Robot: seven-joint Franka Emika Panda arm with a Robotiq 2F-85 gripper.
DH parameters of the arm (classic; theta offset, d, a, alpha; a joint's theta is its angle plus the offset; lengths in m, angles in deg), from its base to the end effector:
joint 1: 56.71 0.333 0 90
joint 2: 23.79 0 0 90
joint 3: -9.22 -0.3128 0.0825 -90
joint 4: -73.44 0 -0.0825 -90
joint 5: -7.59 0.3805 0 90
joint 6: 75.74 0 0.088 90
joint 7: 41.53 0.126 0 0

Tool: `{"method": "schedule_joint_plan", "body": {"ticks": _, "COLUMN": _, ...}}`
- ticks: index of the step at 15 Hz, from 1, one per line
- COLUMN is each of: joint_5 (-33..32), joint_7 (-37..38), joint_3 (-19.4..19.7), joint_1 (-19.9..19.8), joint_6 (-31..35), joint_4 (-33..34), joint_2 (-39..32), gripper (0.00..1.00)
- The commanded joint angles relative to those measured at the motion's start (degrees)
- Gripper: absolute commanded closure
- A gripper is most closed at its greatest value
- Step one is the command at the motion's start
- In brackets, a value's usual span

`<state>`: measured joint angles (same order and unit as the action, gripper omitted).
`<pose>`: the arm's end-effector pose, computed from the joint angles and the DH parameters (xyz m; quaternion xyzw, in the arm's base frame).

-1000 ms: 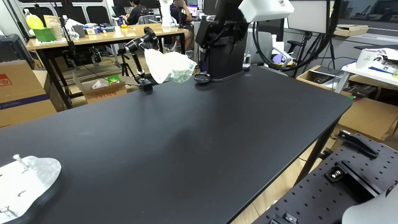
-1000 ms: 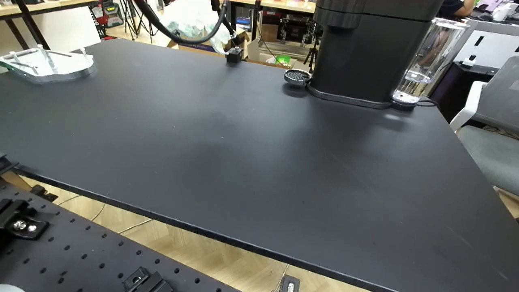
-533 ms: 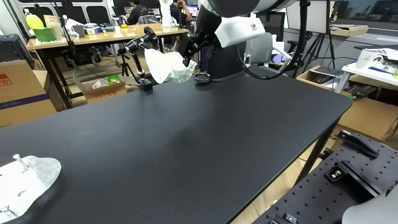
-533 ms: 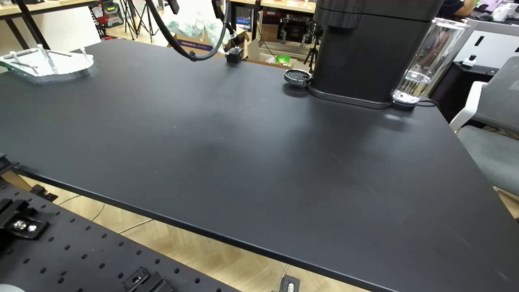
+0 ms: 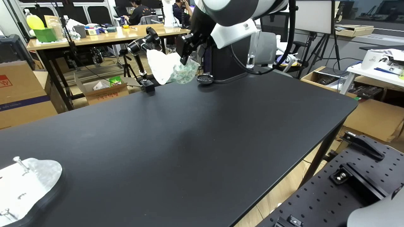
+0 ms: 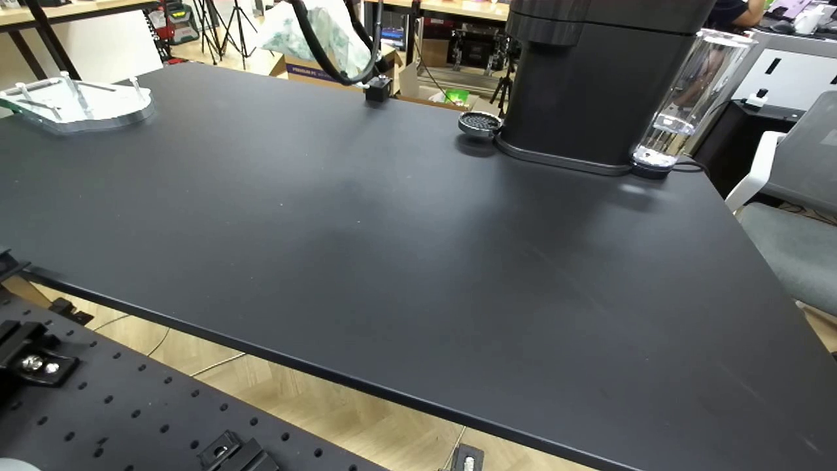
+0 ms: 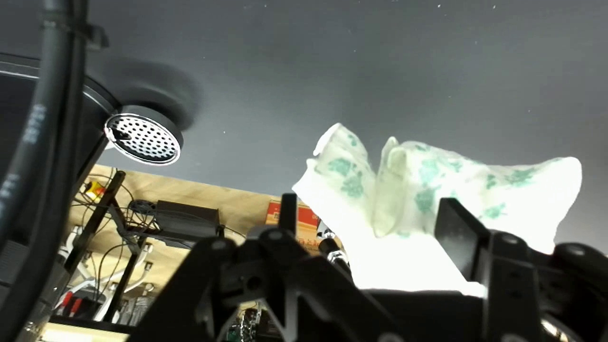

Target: Put the cloth on the table

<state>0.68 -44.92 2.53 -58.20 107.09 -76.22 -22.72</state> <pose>0.4854 0.0555 0.3104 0.9469 0.1300 0.2939 0.0113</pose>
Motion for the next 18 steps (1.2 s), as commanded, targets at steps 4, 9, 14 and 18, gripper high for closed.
{"method": "schedule_joint_plan", "body": {"ticks": 4, "joint_5": 2.7, "joint_7": 0.6, "joint_3": 0.4, "joint_1": 4.3, "joint_6": -1.7, "joint_4": 1.8, "joint_2": -1.3, "gripper": 0.76}}
{"method": "schedule_joint_plan", "body": {"ticks": 9, "joint_5": 4.3, "joint_7": 0.6, "joint_3": 0.9, "joint_1": 4.9, "joint_6": -3.5, "joint_4": 1.2, "joint_2": 0.2, "gripper": 1.00}}
{"method": "schedule_joint_plan", "body": {"ticks": 14, "joint_5": 4.7, "joint_7": 1.1, "joint_3": 2.8, "joint_1": 3.8, "joint_6": -12.6, "joint_4": -0.8, "joint_2": 6.2, "gripper": 0.99}}
{"method": "schedule_joint_plan", "body": {"ticks": 18, "joint_5": 2.6, "joint_7": 2.3, "joint_3": 4.6, "joint_1": 1.2, "joint_6": -27.3, "joint_4": -2.2, "joint_2": 13.8, "gripper": 0.99}}
